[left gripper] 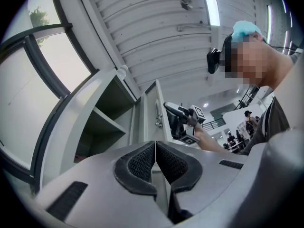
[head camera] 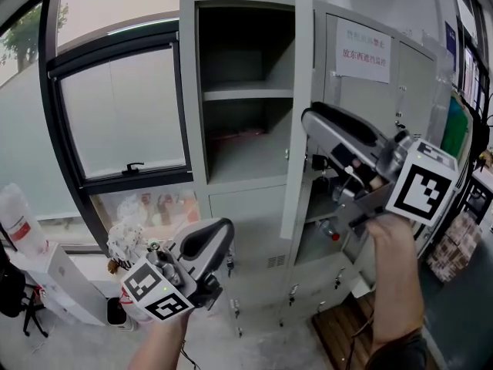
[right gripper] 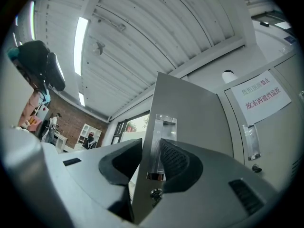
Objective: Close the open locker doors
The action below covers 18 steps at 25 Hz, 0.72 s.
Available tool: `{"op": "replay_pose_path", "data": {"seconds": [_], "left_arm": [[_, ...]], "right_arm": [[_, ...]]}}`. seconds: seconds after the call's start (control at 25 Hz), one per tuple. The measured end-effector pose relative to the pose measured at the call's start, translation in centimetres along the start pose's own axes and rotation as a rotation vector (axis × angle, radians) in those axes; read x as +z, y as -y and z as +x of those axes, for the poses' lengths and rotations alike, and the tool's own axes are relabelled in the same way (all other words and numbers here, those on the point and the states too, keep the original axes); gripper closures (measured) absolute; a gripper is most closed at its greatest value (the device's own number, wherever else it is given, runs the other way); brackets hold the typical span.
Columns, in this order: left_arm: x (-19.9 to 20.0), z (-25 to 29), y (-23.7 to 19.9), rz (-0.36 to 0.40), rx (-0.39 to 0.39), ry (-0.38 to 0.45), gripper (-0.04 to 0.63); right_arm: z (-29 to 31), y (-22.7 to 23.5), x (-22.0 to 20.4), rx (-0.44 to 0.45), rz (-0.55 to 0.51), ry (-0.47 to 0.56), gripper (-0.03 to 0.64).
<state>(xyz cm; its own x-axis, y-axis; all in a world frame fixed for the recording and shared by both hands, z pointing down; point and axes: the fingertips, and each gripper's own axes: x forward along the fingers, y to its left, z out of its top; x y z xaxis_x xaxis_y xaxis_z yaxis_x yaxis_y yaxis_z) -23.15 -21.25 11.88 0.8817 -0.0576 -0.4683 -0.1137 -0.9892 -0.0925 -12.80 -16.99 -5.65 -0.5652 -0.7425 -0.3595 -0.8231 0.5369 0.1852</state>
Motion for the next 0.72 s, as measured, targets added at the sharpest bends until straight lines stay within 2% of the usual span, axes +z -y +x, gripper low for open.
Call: {"op": "replay_pose_path", "data": {"seconds": [0.72], "left_arm": [[0.9,-3.2,-0.9,0.007,0.042,0.009,0.583]], "right_arm": [[4.1,-0.4,-1.5,-0.066,-0.042,-0.061,0.497]]}}
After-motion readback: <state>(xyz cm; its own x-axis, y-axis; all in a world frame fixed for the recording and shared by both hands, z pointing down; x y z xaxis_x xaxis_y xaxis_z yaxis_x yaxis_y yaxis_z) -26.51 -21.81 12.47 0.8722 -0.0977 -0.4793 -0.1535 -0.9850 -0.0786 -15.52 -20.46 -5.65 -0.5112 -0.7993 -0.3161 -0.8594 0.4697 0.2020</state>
